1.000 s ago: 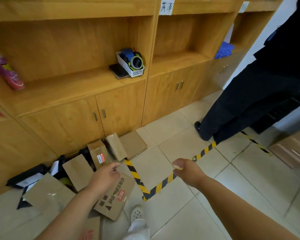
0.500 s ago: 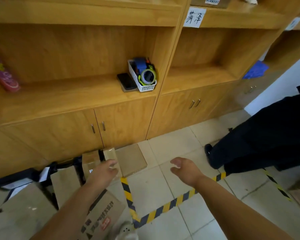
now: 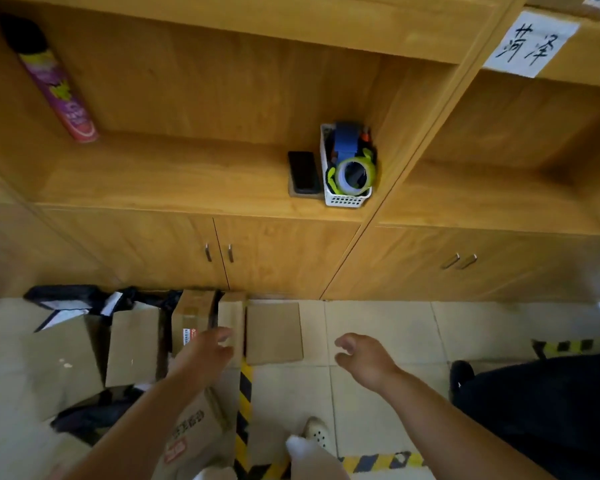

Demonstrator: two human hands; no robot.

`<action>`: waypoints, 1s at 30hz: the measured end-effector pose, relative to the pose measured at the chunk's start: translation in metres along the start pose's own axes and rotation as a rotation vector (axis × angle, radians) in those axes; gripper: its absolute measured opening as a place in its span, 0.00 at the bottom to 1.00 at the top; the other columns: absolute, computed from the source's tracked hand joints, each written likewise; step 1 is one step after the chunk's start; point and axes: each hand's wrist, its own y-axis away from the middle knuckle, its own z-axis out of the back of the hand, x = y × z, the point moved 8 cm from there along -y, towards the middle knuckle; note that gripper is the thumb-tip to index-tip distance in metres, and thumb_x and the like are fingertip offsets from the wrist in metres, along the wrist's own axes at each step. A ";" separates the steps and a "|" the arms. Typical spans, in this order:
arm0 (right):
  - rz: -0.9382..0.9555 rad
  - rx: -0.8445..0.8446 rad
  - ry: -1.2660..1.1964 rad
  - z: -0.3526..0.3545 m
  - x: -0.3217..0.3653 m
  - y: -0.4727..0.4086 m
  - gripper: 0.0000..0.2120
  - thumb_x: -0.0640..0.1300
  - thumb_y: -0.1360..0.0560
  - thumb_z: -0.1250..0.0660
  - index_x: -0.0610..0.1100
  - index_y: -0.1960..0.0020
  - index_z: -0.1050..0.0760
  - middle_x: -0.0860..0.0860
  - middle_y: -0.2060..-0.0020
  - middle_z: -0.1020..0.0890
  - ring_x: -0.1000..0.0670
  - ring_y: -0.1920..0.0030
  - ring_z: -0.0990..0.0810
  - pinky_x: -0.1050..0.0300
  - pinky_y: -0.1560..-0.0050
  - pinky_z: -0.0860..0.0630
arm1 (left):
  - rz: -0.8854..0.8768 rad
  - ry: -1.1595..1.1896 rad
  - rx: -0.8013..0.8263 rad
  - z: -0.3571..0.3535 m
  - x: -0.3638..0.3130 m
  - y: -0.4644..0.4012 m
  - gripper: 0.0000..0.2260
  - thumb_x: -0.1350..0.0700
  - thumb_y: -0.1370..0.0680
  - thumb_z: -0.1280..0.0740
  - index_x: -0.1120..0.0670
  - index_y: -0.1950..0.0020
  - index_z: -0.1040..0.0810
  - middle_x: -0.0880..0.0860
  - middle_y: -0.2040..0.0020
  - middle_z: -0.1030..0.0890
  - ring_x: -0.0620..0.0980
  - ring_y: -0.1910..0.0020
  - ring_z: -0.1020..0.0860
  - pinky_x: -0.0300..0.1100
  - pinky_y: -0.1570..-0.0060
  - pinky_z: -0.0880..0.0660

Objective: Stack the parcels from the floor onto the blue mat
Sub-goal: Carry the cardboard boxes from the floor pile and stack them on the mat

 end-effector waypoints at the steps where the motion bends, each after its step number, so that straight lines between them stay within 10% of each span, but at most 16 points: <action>1: 0.009 0.019 0.021 0.002 -0.005 -0.014 0.17 0.46 0.23 0.36 0.45 0.35 0.27 0.48 0.37 0.24 0.50 0.37 0.25 0.62 0.41 0.31 | 0.023 0.020 0.003 -0.009 -0.002 -0.006 0.20 0.55 0.22 0.38 0.51 0.29 0.31 0.52 0.32 0.27 0.51 0.37 0.26 0.41 0.47 0.28; 18: -0.014 0.233 0.060 -0.158 -0.134 -0.320 0.16 0.46 0.23 0.37 0.48 0.35 0.27 0.52 0.36 0.24 0.52 0.37 0.25 0.59 0.39 0.28 | 0.296 0.014 0.132 -0.219 0.111 -0.268 0.21 0.53 0.23 0.39 0.50 0.30 0.34 0.54 0.35 0.26 0.52 0.41 0.25 0.47 0.41 0.26; 30: -0.067 0.194 -0.024 -0.308 -0.216 -0.507 0.22 0.46 0.23 0.37 0.47 0.29 0.33 0.49 0.32 0.28 0.48 0.34 0.28 0.55 0.37 0.29 | 0.362 -0.102 0.055 -0.325 0.228 -0.463 0.34 0.52 0.21 0.39 0.50 0.22 0.57 0.53 0.22 0.52 0.56 0.25 0.46 0.52 0.29 0.39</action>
